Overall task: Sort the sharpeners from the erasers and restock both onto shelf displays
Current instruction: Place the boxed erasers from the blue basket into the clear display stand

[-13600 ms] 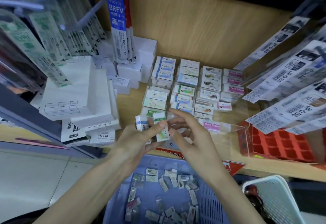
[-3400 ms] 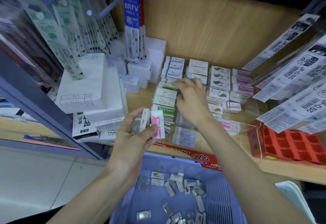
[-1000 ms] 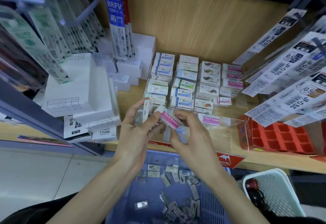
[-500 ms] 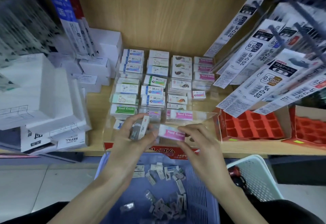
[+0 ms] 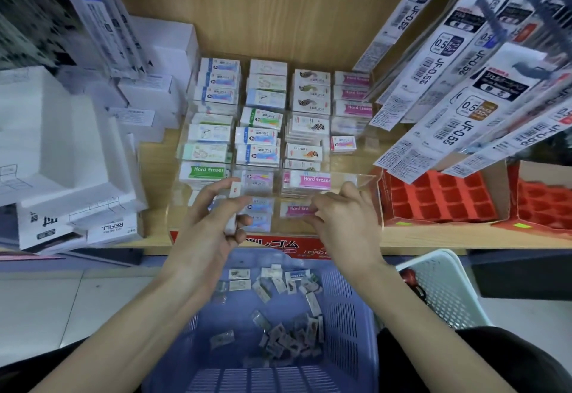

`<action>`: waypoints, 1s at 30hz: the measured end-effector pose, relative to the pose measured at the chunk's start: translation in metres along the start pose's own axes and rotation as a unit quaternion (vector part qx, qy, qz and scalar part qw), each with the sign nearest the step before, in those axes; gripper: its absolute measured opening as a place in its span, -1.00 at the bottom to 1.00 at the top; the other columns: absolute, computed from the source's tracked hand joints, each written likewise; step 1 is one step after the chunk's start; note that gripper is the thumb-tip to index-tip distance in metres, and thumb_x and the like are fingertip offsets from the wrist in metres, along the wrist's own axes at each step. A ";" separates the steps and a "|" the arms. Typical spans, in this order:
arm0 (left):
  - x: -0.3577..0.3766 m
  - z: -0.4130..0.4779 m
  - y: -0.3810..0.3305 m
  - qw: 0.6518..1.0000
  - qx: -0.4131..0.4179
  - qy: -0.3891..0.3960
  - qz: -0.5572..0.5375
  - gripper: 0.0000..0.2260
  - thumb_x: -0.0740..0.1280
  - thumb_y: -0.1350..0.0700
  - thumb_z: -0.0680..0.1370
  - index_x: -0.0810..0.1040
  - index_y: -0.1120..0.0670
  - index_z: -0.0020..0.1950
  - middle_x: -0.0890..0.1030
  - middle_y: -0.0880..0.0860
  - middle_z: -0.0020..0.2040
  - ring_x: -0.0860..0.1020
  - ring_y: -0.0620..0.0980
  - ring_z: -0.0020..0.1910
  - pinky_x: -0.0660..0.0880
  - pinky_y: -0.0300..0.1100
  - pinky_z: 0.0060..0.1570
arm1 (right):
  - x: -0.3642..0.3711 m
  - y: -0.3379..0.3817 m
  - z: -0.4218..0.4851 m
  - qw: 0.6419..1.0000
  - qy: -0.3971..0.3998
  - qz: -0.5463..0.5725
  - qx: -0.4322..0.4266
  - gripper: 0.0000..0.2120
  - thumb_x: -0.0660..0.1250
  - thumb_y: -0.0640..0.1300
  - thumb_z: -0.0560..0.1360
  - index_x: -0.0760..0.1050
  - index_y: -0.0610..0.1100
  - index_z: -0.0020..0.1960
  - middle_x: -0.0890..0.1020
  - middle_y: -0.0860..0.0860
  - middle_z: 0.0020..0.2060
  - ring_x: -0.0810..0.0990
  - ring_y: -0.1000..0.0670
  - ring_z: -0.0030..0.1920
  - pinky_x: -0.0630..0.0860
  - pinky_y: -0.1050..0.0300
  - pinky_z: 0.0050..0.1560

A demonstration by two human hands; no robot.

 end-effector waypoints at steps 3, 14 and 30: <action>0.000 -0.001 -0.002 1.000 0.002 -0.001 -0.003 -0.74 0.34 0.26 0.48 0.54 0.03 0.14 0.61 0.06 -0.11 0.49 -0.11 -0.36 0.40 -0.28 -0.33 | -0.001 0.003 0.004 0.999 0.023 -0.042 0.003 -0.78 0.60 -0.10 0.11 0.56 -0.07 -0.39 0.56 0.05 -0.52 0.51 -0.09 -0.27 0.40 0.10 -0.27; 0.007 -0.009 -0.005 0.998 -0.019 0.058 -0.033 -0.76 0.18 0.27 0.54 0.54 0.05 0.10 0.64 0.09 -0.14 0.54 -0.08 -0.37 0.41 -0.23 -0.29 | -0.015 0.014 -0.020 0.976 0.182 0.043 -0.110 -0.30 -0.30 0.38 0.48 0.54 0.10 0.01 0.60 0.09 -0.22 0.43 0.02 -0.02 0.28 0.10 -0.26; 0.004 -0.009 -0.011 0.998 -0.013 0.060 -0.030 -0.76 0.19 0.28 0.54 0.53 0.04 0.11 0.65 0.04 -0.17 0.53 -0.10 -0.35 0.40 -0.21 -0.26 | -0.025 -0.002 0.015 0.992 -0.120 0.018 -0.039 -0.70 0.52 -0.12 0.35 0.59 -0.14 0.05 0.60 -0.06 -0.02 0.37 -0.06 -0.01 0.49 0.00 -0.11</action>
Point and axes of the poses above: each hand's wrist, its own z-axis towards the middle knuckle, its own x-axis out of the palm, y = z × x, the point moved 5 cm from there along z, towards the middle knuckle
